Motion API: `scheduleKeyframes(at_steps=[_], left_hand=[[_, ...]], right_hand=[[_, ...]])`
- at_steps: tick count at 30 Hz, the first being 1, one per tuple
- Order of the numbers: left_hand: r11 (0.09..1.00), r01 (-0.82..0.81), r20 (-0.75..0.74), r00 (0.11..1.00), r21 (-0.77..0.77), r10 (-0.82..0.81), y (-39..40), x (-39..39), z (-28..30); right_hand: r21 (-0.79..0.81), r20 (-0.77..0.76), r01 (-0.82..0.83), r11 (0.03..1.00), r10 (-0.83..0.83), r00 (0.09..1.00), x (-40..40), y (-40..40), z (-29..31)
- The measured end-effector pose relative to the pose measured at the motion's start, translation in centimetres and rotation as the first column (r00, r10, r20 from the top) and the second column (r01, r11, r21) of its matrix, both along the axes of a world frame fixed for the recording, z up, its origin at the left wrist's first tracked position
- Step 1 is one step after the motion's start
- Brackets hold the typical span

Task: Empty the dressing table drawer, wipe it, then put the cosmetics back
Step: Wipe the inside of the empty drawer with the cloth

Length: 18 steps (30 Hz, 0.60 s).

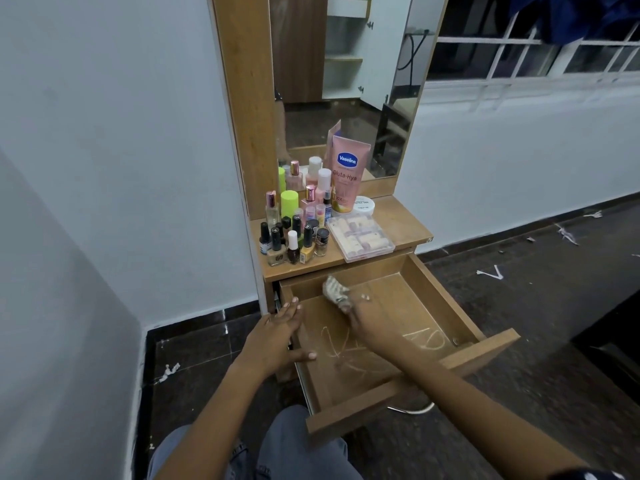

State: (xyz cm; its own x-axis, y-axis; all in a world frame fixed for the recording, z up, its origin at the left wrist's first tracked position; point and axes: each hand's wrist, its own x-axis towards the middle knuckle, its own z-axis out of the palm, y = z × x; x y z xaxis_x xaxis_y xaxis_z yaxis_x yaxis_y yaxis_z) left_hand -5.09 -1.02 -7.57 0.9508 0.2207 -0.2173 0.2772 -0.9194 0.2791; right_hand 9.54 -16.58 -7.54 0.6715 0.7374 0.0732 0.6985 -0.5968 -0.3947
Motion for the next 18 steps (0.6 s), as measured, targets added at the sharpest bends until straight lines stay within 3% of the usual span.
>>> scheduleKeyframes(at_steps=[2,4,10,12,18], left_hand=[[1.000,-0.002,0.005,1.000,-0.005,0.002,0.1,0.0,-0.1],[1.000,-0.003,0.027,1.000,-0.008,0.003,0.1,-0.1,-0.2],[0.999,-0.001,0.029,1.000,-0.035,0.002,0.1,-0.1,-0.1],[0.999,-0.005,0.039,0.999,-0.039,0.006,0.1,-0.1,-0.2],[1.000,-0.004,0.049,0.999,-0.019,0.005,0.1,-0.1,-0.1]], right_hand=[[-0.197,0.042,-0.107,0.974,0.117,0.992,-0.9,0.9,-1.2],[-0.273,-0.020,-0.172,0.947,0.173,0.985,-1.4,1.6,-2.3],[-0.198,-0.267,-0.376,0.905,0.320,0.909,-0.4,1.3,-3.1],[-0.222,-0.316,-0.334,0.916,0.256,0.914,-0.5,1.5,-3.0],[-0.378,-0.299,-0.362,0.852,0.258,0.919,-1.7,3.8,-4.3]])
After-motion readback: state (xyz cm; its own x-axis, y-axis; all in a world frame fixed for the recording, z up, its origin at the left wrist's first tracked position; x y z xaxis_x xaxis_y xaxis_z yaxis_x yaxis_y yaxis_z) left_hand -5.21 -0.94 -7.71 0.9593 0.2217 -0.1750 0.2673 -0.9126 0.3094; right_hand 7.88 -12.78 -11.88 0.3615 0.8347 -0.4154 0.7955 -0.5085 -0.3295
